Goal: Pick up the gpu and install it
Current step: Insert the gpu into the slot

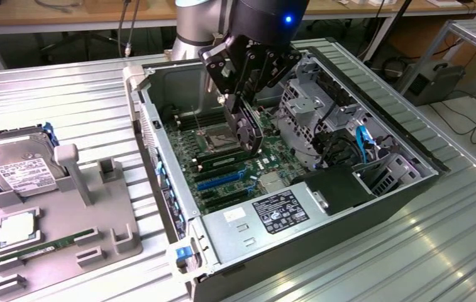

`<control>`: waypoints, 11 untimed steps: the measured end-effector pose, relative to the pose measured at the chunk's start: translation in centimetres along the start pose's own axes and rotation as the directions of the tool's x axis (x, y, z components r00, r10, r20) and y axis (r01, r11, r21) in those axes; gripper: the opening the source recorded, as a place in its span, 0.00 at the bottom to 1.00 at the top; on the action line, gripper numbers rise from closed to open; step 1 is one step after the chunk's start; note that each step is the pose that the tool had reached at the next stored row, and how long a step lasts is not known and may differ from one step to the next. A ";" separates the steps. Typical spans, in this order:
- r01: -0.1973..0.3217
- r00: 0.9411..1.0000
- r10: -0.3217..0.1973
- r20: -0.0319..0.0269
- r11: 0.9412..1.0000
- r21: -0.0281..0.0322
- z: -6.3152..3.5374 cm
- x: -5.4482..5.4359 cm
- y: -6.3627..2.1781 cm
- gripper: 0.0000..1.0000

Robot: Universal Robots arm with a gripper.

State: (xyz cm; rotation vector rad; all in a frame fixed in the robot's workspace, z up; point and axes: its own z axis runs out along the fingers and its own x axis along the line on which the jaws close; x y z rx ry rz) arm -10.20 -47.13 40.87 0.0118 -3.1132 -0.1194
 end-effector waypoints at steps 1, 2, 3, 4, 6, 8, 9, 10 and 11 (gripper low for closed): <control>0.001 1.000 -0.001 0.000 1.000 0.000 0.01 -0.2 0.00 0.26; 0.003 1.000 -0.003 0.000 1.000 0.000 0.00 -0.5 0.00 0.26; 0.004 1.000 -0.004 0.000 1.000 0.000 -0.01 -0.9 -0.01 0.26; 0.007 1.000 -0.007 0.000 1.000 0.000 0.00 -1.6 -0.01 0.26; 0.012 1.000 -0.012 -0.001 1.000 0.000 0.04 -2.7 -0.03 0.26; 0.016 1.000 -0.016 -0.001 1.000 0.000 0.10 -3.3 -0.03 0.26; 0.020 1.000 -0.020 -0.001 1.000 0.000 0.14 -3.5 -0.04 0.26; 0.026 1.000 -0.026 -0.002 1.000 0.001 0.18 -3.6 -0.05 0.26; 0.036 0.999 -0.036 -0.001 0.999 0.001 0.21 -3.6 -0.05 0.26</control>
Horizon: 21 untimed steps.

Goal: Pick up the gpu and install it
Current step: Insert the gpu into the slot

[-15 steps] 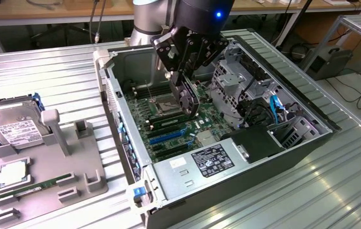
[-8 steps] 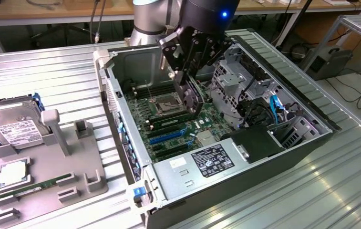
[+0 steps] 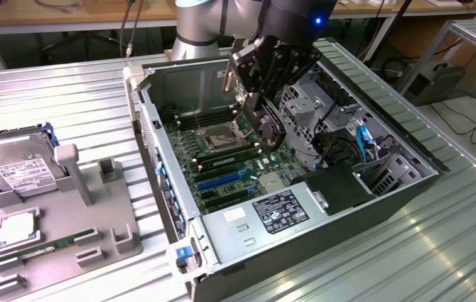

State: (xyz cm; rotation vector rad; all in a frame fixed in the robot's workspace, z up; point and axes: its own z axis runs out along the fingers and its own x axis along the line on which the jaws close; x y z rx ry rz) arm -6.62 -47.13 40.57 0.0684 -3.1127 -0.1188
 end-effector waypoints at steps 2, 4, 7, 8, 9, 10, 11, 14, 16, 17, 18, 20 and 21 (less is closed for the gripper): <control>0.025 1.000 -0.025 0.000 1.000 0.001 0.05 0.0 0.00 0.26; 0.061 0.998 -0.061 -0.001 0.998 0.002 0.13 0.0 0.00 0.26; 0.124 0.992 -0.124 -0.002 0.992 0.003 0.27 0.0 -0.02 0.26; 0.143 0.990 -0.143 -0.003 0.990 0.004 0.31 0.0 -0.02 0.26; 0.161 0.987 -0.161 -0.003 0.987 0.004 0.34 0.0 -0.02 0.26; 0.182 0.983 -0.182 -0.004 0.983 0.005 0.38 0.0 -0.03 0.26; 0.199 0.980 -0.199 -0.004 0.980 0.005 0.41 0.0 -0.03 0.26; 0.267 0.964 -0.267 -0.004 0.964 0.007 0.51 0.0 -0.04 0.26; 0.302 0.953 -0.302 -0.004 0.953 0.008 0.56 0.0 -0.04 0.26; 0.328 0.945 -0.328 -0.005 0.945 0.009 0.60 0.0 -0.04 0.26; 0.343 0.939 -0.343 -0.005 0.939 0.009 0.63 0.0 -0.05 0.26; 0.380 0.925 -0.380 -0.006 0.925 0.010 0.69 0.0 -0.05 0.26; 0.411 0.912 -0.411 -0.007 0.912 0.010 0.74 0.0 -0.05 0.26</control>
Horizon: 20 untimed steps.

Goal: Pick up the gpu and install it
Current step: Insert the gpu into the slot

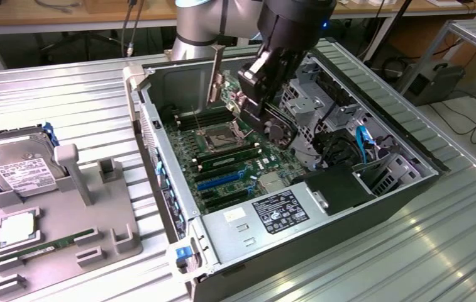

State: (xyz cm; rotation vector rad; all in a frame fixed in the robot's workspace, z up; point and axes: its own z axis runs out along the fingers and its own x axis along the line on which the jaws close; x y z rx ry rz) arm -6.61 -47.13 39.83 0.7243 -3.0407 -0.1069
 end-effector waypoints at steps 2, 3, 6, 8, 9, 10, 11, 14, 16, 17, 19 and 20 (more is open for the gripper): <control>0.036 0.999 -0.036 -0.001 0.999 0.001 0.06 0.0 0.00 0.26; 0.061 0.998 -0.061 -0.001 0.998 0.001 0.10 0.0 -0.01 0.26; 0.139 0.990 -0.139 -0.003 0.990 0.003 0.22 0.0 -0.02 0.26; 0.214 0.977 -0.214 -0.005 0.977 0.004 0.32 0.0 -0.02 0.26; 0.228 0.974 -0.228 -0.005 0.974 0.004 0.34 0.0 -0.02 0.26; 0.248 0.969 -0.248 -0.006 0.969 0.005 0.37 0.0 -0.03 0.26; 0.276 0.961 -0.276 -0.007 0.961 0.005 0.41 0.0 -0.03 0.26; 0.335 0.942 -0.335 -0.009 0.942 0.005 0.50 0.0 -0.04 0.26; 0.376 0.927 -0.376 -0.011 0.927 0.006 0.56 0.0 -0.04 0.26; 0.391 0.921 -0.391 -0.011 0.921 0.005 0.58 0.0 -0.04 0.26; 0.447 0.895 -0.447 -0.012 0.895 0.001 0.64 0.0 -0.05 0.26; 0.462 0.887 -0.462 -0.011 0.887 -0.001 0.67 0.0 -0.05 0.26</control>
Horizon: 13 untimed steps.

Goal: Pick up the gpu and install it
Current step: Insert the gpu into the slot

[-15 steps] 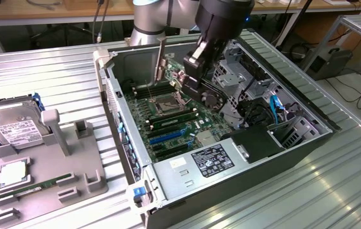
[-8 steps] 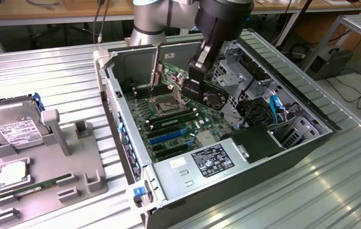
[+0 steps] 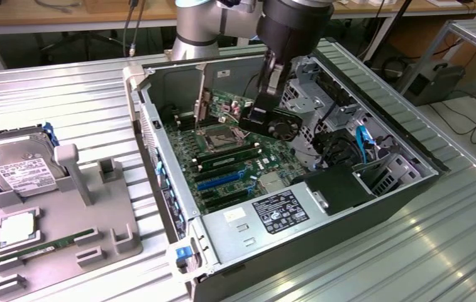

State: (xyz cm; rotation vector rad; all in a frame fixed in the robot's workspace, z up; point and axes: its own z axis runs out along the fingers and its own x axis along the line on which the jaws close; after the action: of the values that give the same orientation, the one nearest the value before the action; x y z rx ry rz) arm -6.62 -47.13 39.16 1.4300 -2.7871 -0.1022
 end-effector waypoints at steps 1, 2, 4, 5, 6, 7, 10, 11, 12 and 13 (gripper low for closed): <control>0.015 1.000 -0.015 0.001 1.000 -0.002 0.01 0.0 0.00 0.26; 0.032 0.999 -0.032 0.002 0.999 -0.004 0.03 0.0 0.00 0.26; 0.068 0.998 -0.068 0.005 0.998 -0.007 0.06 0.0 -0.01 0.26; 0.087 0.996 -0.087 0.006 0.996 -0.009 0.08 0.0 -0.01 0.26; 0.105 0.994 -0.105 0.006 0.994 -0.011 0.09 0.0 -0.01 0.26; 0.123 0.992 -0.123 0.006 0.992 -0.012 0.12 0.0 -0.01 0.26; 0.196 0.981 -0.196 0.004 0.980 -0.015 0.24 0.0 -0.02 0.26; 0.219 0.976 -0.219 0.003 0.976 -0.016 0.29 0.0 -0.02 0.26; 0.236 0.972 -0.236 0.002 0.972 -0.017 0.33 0.0 -0.02 0.26; 0.260 0.965 -0.260 0.001 0.965 -0.018 0.37 0.0 -0.02 0.26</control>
State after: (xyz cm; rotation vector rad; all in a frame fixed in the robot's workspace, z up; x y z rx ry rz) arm -6.62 -47.13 38.78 1.7833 -2.5736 -0.1272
